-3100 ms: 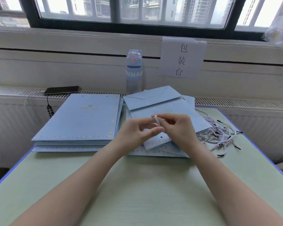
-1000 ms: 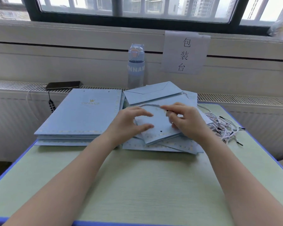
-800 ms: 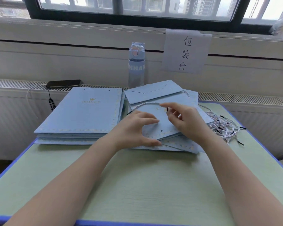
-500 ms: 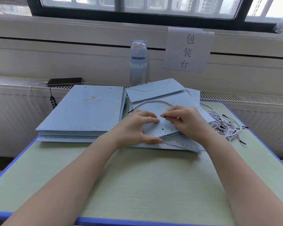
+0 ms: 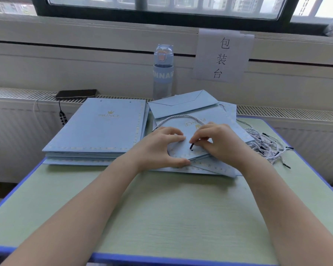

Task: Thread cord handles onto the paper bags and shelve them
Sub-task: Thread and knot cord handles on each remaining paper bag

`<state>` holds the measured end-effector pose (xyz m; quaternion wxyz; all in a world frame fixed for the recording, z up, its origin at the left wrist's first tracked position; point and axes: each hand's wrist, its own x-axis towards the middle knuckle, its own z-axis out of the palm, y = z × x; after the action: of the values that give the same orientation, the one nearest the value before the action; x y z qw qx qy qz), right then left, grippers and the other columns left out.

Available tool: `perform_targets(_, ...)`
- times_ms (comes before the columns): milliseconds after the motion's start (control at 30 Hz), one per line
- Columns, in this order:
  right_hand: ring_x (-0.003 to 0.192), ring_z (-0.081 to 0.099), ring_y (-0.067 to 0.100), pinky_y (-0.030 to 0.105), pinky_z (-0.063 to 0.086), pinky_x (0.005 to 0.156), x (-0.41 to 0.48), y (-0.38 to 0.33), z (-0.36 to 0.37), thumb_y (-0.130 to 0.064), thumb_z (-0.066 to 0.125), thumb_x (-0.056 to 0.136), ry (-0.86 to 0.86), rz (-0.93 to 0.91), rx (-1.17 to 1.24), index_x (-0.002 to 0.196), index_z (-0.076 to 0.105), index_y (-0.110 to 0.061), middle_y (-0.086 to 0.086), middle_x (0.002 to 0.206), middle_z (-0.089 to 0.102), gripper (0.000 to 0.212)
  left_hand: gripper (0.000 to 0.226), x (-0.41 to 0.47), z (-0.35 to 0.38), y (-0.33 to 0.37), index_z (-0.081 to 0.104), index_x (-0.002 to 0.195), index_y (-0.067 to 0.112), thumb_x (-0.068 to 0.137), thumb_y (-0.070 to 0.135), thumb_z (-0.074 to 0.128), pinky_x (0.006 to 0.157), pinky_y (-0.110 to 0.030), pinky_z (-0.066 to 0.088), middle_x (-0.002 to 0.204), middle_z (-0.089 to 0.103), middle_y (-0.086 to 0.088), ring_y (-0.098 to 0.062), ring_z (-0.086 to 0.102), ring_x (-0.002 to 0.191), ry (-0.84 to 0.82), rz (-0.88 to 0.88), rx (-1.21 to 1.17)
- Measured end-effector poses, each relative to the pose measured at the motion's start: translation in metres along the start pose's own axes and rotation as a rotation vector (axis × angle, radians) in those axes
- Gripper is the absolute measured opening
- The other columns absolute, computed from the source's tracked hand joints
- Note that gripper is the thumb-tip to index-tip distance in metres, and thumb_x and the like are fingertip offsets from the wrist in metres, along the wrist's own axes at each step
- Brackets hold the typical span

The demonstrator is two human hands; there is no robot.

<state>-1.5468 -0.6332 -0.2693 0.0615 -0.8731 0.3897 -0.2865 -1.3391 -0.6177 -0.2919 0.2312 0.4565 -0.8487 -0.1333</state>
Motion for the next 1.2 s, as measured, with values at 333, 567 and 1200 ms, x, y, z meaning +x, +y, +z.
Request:
perform_targets(333, 0.079, 0.047, 0.002, 0.0, 0.034, 0.075, 0.003, 0.0, 0.006, -0.002, 0.063, 0.079, 0.09, -0.094, -0.029, 0.083, 0.076, -0.005, 0.005, 0.083, 0.071, 0.014, 0.046, 0.0, -0.006, 0.005, 0.074, 0.104, 0.011, 0.079, 0.049, 0.069, 0.091, -0.025, 0.046, 0.109, 0.07, 0.004, -0.003, 0.06, 0.1, 0.109, 0.024, -0.086)
perform_targets(567, 0.078, 0.046, 0.002, 0.005, 0.037, 0.073, 0.003, 0.001, 0.004, 0.0, 0.063, 0.079, 0.118, -0.11, -0.03, 0.081, 0.076, -0.009, 0.0, 0.083, 0.071, 0.016, 0.05, 0.002, -0.004, 0.003, 0.078, 0.076, 0.013, 0.08, 0.057, 0.053, 0.054, -0.018, 0.044, 0.077, 0.073, -0.003, -0.01, 0.059, 0.057, 0.195, 0.111, -0.113)
perform_targets(1200, 0.087, 0.049, 0.001, 0.007, 0.034, 0.072, -0.003, -0.021, -0.018, -0.014, 0.048, 0.092, -0.154, 0.281, 0.094, 0.101, 0.071, -0.031, -0.016, 0.088, 0.053, 0.029, 0.022, 0.002, -0.001, 0.006, 0.077, 0.094, 0.014, 0.086, 0.025, 0.06, 0.054, -0.037, 0.051, 0.063, 0.07, 0.001, -0.014, 0.062, 0.053, 0.357, 0.141, -0.172)
